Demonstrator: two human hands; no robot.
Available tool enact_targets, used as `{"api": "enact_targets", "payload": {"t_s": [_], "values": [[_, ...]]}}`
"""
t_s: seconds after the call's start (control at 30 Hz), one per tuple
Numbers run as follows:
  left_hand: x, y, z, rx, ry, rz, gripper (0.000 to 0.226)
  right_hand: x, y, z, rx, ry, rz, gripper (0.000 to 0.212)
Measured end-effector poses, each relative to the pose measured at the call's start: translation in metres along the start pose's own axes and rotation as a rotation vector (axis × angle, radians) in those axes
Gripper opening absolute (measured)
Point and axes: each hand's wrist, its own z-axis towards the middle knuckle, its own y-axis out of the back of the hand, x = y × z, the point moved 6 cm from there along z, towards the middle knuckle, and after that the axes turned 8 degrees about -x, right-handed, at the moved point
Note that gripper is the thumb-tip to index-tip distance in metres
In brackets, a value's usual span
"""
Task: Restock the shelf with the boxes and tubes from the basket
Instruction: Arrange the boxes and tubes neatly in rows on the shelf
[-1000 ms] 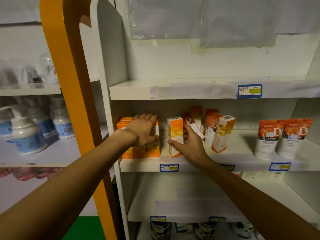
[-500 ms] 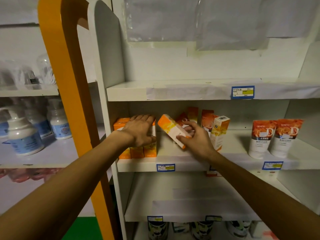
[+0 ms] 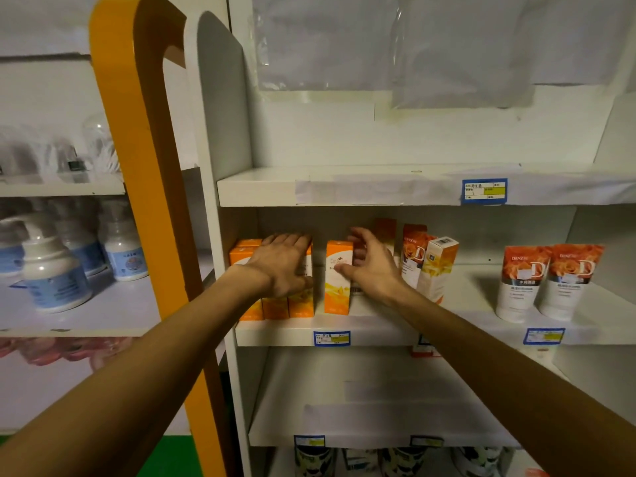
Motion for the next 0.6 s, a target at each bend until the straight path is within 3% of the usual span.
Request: {"api": "enact_targets", "payload": {"t_s": [0.23, 0.6], "values": [[-0.002, 0.000, 0.000, -0.003, 0.007, -0.004, 0.089, -0.036, -0.018, -0.016, -0.035, -0.043, -0.064, 0.060], [-0.001, -0.003, 0.002, 0.004, 0.001, 0.008, 0.091, -0.037, -0.047, -0.009, -0.012, 0.092, -0.161, 0.058]]}}
